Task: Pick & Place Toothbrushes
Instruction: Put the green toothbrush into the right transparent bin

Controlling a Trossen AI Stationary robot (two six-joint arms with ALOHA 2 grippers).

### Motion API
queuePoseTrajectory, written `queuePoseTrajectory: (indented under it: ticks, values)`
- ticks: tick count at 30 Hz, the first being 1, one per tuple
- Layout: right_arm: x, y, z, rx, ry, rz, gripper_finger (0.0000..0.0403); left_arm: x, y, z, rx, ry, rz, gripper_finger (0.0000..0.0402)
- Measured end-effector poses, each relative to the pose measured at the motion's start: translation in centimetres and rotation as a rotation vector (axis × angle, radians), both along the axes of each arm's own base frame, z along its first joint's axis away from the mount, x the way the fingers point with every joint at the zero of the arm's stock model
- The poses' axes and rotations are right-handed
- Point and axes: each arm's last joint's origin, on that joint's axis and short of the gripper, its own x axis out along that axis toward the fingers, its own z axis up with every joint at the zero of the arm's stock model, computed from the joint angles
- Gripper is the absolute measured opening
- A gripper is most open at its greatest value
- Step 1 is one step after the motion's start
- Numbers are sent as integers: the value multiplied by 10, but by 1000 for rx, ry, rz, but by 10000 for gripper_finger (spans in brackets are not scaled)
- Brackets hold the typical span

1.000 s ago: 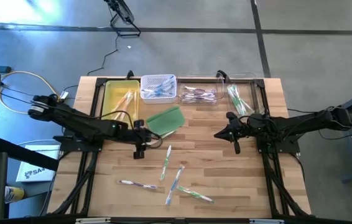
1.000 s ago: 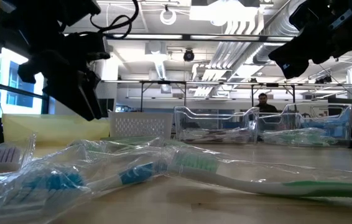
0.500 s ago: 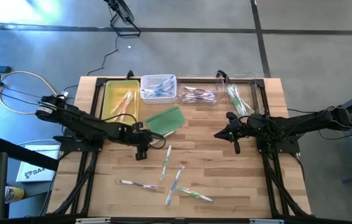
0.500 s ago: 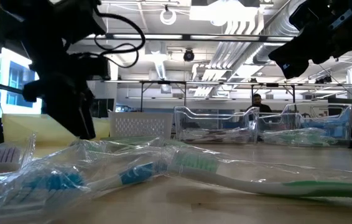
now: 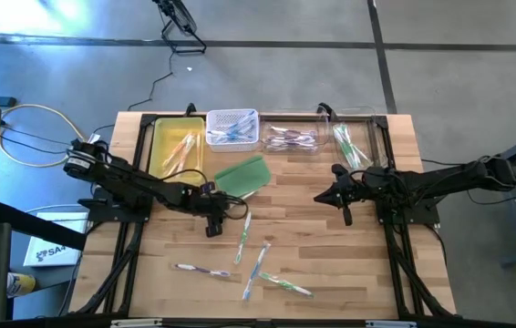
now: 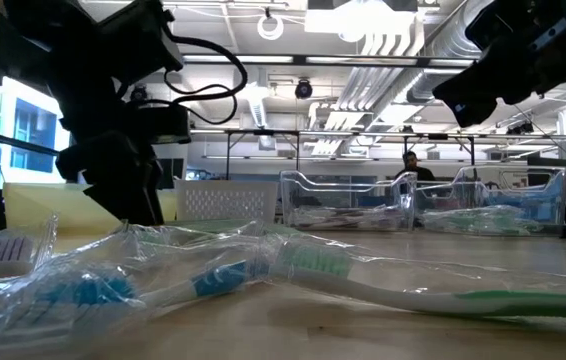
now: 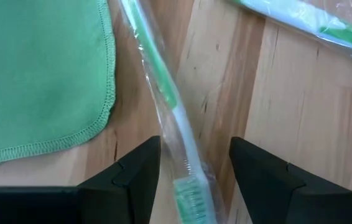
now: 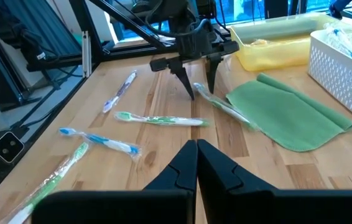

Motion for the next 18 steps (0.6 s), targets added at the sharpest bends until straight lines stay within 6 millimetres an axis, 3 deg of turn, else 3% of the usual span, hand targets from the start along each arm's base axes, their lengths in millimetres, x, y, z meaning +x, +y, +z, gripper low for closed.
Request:
queuePoseTrajectory:
  ticks: [5,18]
  values:
    - [0,0,-2,-3,17,-7,2,0,0,0,-7,-1,2,182]
    - [-1,-1,-4,-12,43,-43,2,6,-2,2,-43,-73,-17,70]
